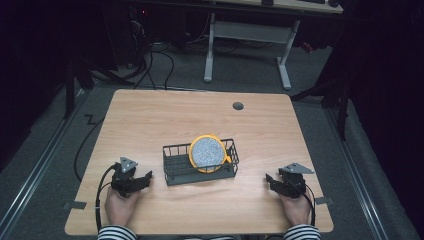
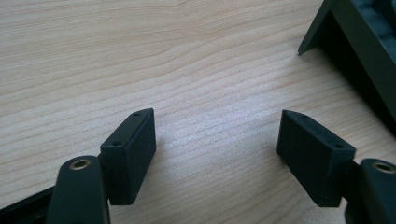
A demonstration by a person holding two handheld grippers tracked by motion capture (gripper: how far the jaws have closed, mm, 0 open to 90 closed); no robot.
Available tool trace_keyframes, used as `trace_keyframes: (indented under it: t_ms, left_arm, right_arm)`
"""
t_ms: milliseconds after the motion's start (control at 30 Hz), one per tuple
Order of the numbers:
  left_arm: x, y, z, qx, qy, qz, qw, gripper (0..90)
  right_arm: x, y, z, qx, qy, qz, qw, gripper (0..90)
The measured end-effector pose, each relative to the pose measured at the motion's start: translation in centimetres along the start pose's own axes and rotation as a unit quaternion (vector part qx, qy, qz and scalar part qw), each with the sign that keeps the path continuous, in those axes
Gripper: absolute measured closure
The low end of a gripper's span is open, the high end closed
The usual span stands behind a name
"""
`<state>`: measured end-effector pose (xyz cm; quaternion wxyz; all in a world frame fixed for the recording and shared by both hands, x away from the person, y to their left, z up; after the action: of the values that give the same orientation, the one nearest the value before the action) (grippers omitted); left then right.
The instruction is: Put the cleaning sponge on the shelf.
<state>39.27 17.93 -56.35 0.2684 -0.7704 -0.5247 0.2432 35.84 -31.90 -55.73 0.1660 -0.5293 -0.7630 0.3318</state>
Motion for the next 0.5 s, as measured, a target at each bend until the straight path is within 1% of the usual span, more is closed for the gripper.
trace_keyframes:
  t_ms: [67, 100, 267, 500]
  left_arm:
    - [0.0, 0.0, 0.0, 0.0, 0.0, 0.0, 1.0, 28.6]
    - [0.01, 0.0, 0.0, 0.0, 0.0, 0.0, 1.0, 28.7]
    - [0.05, -0.1, 0.07, -0.002, -0.004, -0.005, 1.0, 30.4]
    - [0.05, -0.11, 0.08, -0.002, -0.004, -0.005, 1.0, 30.4]
  right_arm:
    - [0.0, -0.01, 0.03, 0.0, 0.004, -0.003, 1.0, 40.4]
    - [0.01, -0.01, 0.03, 0.0, 0.002, -0.001, 1.0, 40.4]
    - [0.08, -0.02, 0.04, 0.002, 0.009, 0.006, 0.9999, 38.2]
    - [0.1, 0.0, 0.03, 0.002, 0.01, 0.007, 0.9999, 37.9]
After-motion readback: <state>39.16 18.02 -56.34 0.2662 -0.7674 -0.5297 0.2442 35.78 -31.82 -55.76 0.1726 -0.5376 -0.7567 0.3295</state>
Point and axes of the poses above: each handheld gripper's, and its own axes: y roughly forward along the jaws, z roughly out of its underside, x roughly to its left, the point moved 4 cm from there along y, roughly forward along the jaws, and after that the axes turned 6 degrees about -y, right-handed, at the moved point
